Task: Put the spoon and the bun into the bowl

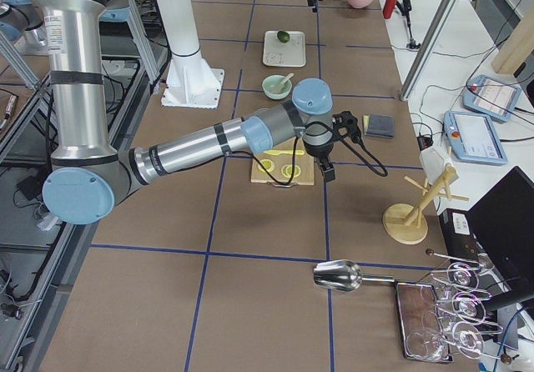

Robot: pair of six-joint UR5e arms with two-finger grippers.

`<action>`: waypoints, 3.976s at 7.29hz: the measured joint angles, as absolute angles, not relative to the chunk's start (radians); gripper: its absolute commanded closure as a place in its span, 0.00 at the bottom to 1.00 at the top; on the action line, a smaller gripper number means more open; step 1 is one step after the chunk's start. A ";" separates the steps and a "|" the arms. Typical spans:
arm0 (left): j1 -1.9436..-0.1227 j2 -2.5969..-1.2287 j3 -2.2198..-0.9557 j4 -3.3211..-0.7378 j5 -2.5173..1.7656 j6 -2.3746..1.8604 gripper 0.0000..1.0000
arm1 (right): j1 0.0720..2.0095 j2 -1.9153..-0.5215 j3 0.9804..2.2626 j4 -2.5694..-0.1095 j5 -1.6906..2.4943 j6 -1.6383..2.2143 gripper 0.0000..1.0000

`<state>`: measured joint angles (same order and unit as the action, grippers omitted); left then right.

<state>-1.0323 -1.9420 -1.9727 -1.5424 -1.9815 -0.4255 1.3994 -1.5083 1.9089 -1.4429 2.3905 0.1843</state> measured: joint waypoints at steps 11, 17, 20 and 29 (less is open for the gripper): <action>-1.648 -1.496 -1.702 -1.545 -2.376 0.005 0.00 | 0.735 -1.269 1.974 -1.442 1.906 0.821 0.00; -1.648 -1.494 -1.699 -1.547 -2.377 0.014 0.00 | 0.573 -1.258 1.867 -1.439 1.749 0.899 0.23; -1.647 -1.494 -1.698 -1.548 -2.376 0.016 0.00 | 0.552 -1.218 1.832 -1.440 1.743 0.901 0.44; -1.647 -1.494 -1.705 -1.548 -2.376 0.017 0.00 | 0.510 -0.999 1.817 -1.587 1.737 1.022 1.00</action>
<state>-1.6475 -1.4941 -1.7052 -1.5480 -2.3764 0.0169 0.5100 -0.9991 1.8166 -1.5869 1.7370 1.0223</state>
